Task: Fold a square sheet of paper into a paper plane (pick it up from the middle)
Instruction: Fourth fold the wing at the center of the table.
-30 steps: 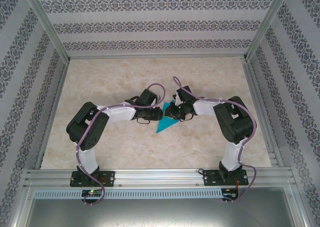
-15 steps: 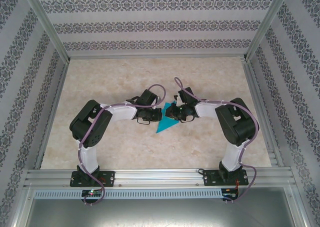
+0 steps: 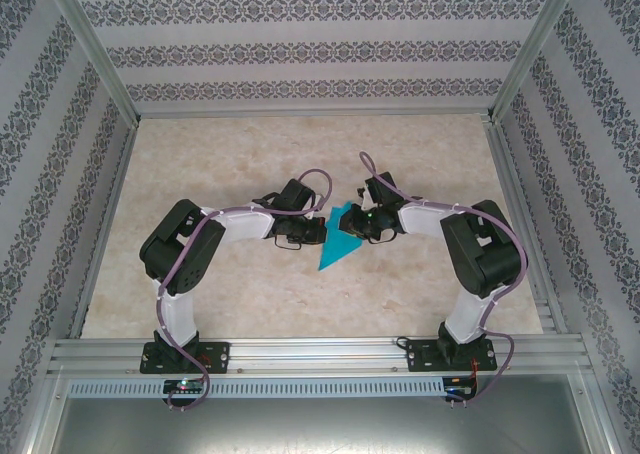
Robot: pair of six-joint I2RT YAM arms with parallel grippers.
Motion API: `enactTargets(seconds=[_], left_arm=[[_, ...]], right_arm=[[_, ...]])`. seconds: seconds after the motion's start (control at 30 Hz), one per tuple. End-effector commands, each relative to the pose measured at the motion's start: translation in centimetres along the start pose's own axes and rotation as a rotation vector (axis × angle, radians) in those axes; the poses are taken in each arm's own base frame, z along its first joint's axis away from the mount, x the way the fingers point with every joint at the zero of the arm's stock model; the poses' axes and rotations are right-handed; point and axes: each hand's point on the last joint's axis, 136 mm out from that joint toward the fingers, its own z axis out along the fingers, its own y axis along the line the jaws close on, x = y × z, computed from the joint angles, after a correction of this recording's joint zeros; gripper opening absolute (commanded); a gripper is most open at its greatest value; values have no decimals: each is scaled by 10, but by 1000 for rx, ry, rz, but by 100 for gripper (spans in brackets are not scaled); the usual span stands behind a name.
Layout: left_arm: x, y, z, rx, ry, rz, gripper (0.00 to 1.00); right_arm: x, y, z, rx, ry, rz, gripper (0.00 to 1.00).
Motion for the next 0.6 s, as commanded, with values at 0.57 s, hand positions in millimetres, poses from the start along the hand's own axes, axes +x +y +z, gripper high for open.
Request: enactTargets(seconds=[0.57], left_arm=[[-9,-20,14,92,25,54,5]], right_arm=[[15,-21,8,42,45,-12,11]])
